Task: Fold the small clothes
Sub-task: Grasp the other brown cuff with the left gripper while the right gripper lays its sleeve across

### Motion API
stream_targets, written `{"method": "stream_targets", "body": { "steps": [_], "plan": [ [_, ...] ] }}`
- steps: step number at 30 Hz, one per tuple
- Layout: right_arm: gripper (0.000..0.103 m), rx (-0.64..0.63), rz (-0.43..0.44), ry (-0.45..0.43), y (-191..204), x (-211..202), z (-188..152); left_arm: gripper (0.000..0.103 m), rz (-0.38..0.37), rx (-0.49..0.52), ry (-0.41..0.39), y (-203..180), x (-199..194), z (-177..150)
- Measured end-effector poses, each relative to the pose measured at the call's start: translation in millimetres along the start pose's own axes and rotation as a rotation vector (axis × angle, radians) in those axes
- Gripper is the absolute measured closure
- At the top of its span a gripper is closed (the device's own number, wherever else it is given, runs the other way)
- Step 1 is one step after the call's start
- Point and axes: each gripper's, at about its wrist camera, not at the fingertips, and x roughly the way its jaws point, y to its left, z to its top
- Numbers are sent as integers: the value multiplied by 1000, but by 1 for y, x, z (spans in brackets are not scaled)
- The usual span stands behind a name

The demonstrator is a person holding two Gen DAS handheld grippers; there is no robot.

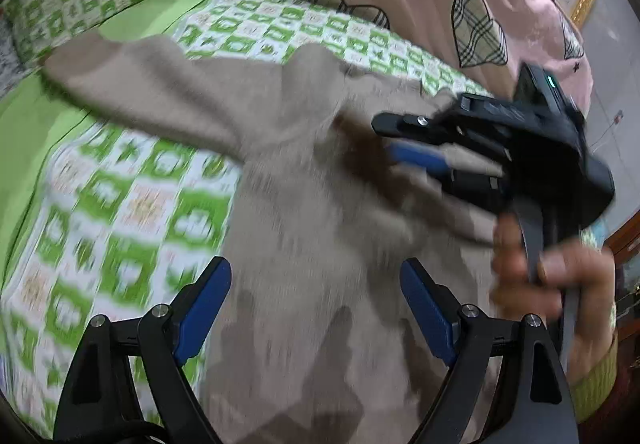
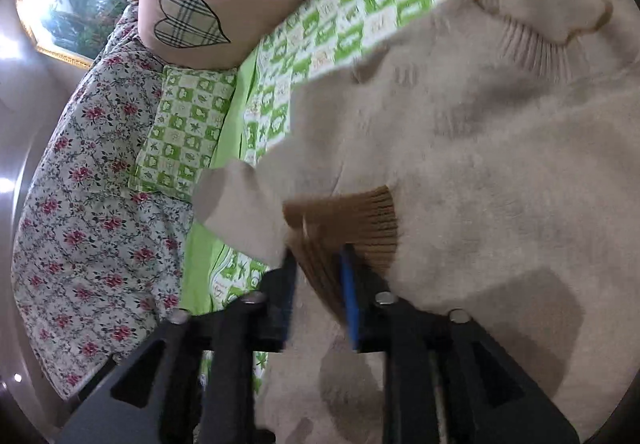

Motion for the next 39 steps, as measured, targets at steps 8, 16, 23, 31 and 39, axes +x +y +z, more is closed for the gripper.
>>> {"method": "stream_targets", "body": {
  "steps": [8, 16, 23, 31, 39],
  "plan": [
    [48, -9, -59, -167, -10, -90, -30, 17, -127, -71, 99, -9, 72, 52],
    [48, 93, -162, -317, -44, -176, -71, 97, -151, 44, 103, -45, 108, 60],
    [48, 114, -333, -432, -70, -239, -67, 98, -47, 109, -34, -31, 76, 62],
    [43, 137, -510, -414, -113, -252, -1, 96, -66, 71, 23, -18, 86, 54],
    [40, 120, -625, -262, -138, -216, 31, 95, -69, 68, 49, -18, 86, 48]
  ]
}}
